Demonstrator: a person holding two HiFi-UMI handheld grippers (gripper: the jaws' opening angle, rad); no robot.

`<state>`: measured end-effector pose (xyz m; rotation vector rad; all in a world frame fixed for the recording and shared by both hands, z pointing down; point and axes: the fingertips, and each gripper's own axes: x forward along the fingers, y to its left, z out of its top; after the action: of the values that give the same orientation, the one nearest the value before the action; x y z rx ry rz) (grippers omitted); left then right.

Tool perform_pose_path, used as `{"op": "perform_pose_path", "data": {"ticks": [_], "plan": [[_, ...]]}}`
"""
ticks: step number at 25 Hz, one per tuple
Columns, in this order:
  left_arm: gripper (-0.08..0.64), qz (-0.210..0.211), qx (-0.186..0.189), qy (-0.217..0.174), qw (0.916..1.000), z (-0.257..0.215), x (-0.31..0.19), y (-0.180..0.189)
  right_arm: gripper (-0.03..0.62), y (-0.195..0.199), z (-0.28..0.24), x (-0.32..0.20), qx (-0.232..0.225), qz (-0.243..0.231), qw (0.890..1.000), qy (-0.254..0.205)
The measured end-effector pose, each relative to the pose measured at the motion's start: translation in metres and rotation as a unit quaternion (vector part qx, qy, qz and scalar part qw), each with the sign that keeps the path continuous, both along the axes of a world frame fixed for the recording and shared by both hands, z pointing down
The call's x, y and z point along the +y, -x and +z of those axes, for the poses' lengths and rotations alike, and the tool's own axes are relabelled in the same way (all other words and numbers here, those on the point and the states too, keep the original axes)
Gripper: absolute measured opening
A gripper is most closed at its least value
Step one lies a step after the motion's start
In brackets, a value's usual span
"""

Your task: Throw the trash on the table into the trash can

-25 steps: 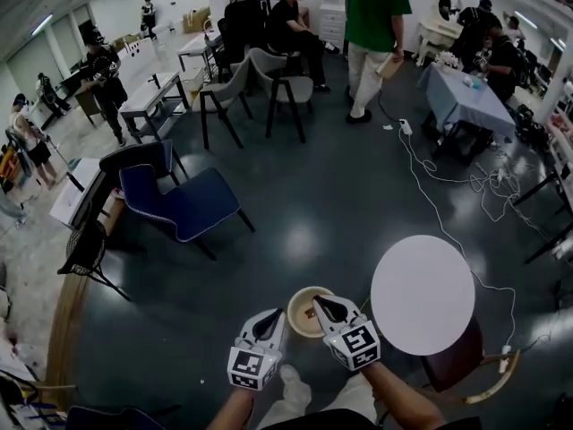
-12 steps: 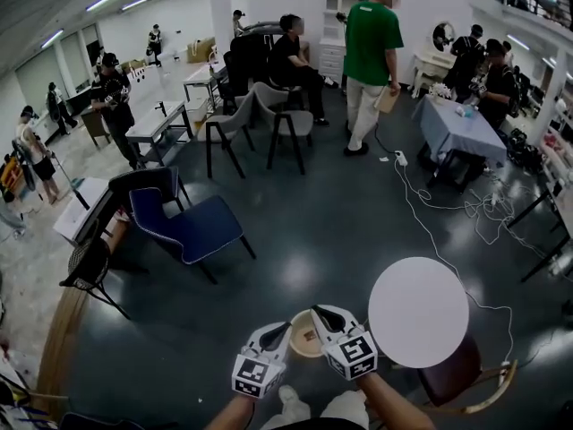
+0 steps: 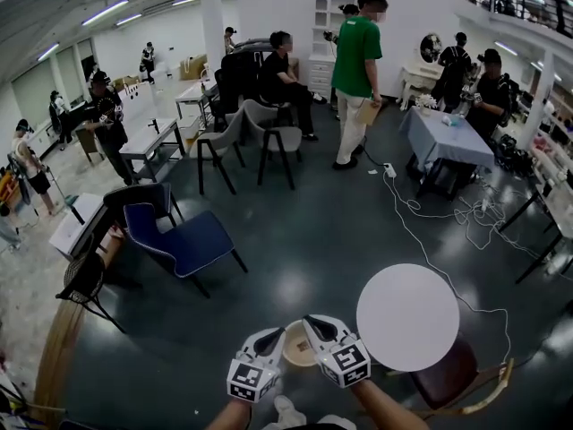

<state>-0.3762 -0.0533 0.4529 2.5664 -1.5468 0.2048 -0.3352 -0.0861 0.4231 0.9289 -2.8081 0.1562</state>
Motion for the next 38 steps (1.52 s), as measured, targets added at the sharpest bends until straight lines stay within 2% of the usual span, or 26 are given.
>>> {"op": "perform_pose_path", "data": {"ticks": [12,18,26,38], "plan": [[0.014,0.016,0.01,-0.014,0.9997,-0.037,0.062,-0.093,0.017,-0.088,-0.038,0.06,-0.005,0.012,1.0,-0.022],[0.014,0.021,0.001,-0.024,0.9995,-0.051,0.106,-0.134,0.017,-0.129,-0.058,0.102,-0.014,0.018,0.999,-0.033],[0.014,0.016,0.005,-0.038,0.9991,-0.067,0.16,-0.17,0.017,-0.171,-0.075,0.153,-0.03,0.025,0.998,-0.051],[0.014,0.012,-0.009,-0.06,0.9981,-0.083,0.217,-0.226,0.017,-0.233,-0.091,0.211,-0.044,0.026,0.996,-0.073]]}}
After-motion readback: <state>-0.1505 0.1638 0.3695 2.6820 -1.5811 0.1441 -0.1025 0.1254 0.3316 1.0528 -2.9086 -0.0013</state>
